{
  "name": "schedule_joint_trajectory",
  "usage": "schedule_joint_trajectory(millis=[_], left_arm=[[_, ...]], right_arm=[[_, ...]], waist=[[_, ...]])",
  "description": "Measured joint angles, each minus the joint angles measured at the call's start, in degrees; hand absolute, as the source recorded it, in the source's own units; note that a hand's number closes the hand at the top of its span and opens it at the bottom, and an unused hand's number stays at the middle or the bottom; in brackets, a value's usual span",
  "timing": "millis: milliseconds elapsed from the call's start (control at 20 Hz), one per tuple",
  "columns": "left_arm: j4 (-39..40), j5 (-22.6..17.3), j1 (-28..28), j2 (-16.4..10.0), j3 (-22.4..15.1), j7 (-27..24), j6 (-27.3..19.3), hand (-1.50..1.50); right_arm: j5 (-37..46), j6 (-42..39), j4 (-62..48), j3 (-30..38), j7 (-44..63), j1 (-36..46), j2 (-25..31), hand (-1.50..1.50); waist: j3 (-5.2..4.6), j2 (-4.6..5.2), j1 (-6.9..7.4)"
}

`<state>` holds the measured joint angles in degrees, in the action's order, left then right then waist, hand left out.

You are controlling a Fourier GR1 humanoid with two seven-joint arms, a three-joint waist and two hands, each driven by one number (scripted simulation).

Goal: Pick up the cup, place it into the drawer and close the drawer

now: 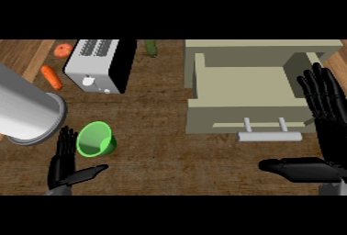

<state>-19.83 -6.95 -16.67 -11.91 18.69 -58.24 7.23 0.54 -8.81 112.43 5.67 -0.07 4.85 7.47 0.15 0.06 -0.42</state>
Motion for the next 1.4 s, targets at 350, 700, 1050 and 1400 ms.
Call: schedule_joint_trajectory(millis=[350,700,1050,1400], left_arm=[[5.6,0.2,-3.8,-1.2,0.5,-0.6,0.7,-1.5],[7.0,-0.5,-6.4,-0.7,0.9,-0.2,3.1,-1.5],[5.9,-0.6,-6.6,1.4,0.1,0.0,6.2,1.5],[4.5,-1.6,-7.7,2.2,-0.4,1.7,10.9,1.5]], right_arm=[[0.0,-0.3,0.5,-0.3,-0.2,-0.9,-0.5,-1.5],[1.0,0.1,-0.4,-1.5,0.0,-0.4,-1.3,-1.5],[-0.6,-1.0,-1.4,0.1,-1.2,-0.5,-0.4,-1.5],[-0.6,-1.4,-2.5,0.0,-1.6,-0.4,-0.4,-1.5]], waist=[[0.05,0.03,-0.22],[-0.26,0.26,-0.44],[-0.29,0.26,-0.45],[-0.31,0.3,-0.51]])
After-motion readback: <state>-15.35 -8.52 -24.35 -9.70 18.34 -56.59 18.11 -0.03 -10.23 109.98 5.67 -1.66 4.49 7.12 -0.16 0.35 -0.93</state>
